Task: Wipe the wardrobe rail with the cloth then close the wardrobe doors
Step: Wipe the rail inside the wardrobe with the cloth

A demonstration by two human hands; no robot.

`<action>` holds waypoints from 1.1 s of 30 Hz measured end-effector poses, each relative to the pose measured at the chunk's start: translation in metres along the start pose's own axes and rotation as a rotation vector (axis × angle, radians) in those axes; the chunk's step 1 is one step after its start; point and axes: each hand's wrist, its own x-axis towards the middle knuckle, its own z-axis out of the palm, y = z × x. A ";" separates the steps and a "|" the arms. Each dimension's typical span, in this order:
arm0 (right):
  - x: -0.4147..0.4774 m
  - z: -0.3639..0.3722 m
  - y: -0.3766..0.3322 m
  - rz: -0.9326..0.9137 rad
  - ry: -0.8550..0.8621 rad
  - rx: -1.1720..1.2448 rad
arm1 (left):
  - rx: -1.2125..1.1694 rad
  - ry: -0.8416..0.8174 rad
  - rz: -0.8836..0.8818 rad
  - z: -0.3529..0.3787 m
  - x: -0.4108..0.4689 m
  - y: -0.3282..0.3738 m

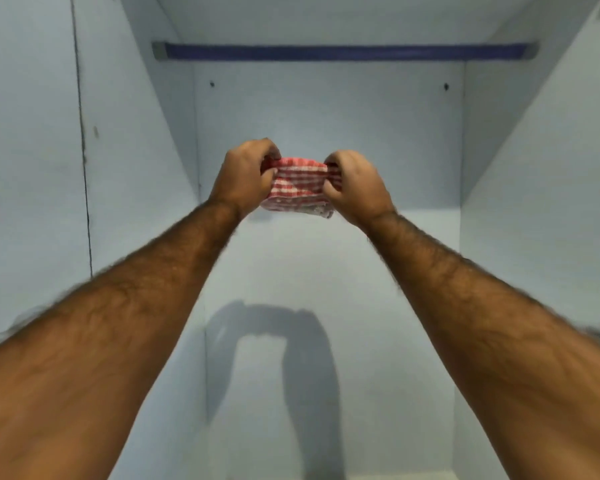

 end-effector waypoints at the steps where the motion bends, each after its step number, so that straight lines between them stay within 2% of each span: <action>1: 0.021 -0.003 -0.003 -0.023 0.040 0.006 | 0.013 0.058 0.018 -0.007 0.017 -0.002; 6: 0.115 -0.027 -0.026 -0.161 0.225 0.105 | 0.030 0.336 0.036 -0.045 0.100 -0.010; 11: 0.200 -0.059 -0.053 -0.211 0.380 0.163 | 0.068 0.473 0.019 -0.075 0.175 -0.016; 20: 0.274 -0.032 -0.076 -0.178 0.297 0.038 | 0.208 0.456 -0.104 -0.075 0.229 -0.053; 25: 0.278 -0.003 -0.075 -0.160 0.259 -0.103 | 0.251 0.339 -0.085 -0.062 0.223 -0.075; 29: 0.261 0.031 -0.100 -0.436 0.420 -0.256 | 0.342 0.319 -0.173 -0.049 0.211 -0.083; 31: 0.254 0.057 -0.109 -0.441 0.332 -0.226 | 0.272 0.334 -0.214 -0.048 0.212 -0.084; 33: 0.252 0.082 -0.104 -0.382 0.177 -0.268 | 0.207 0.381 -0.171 -0.049 0.211 -0.089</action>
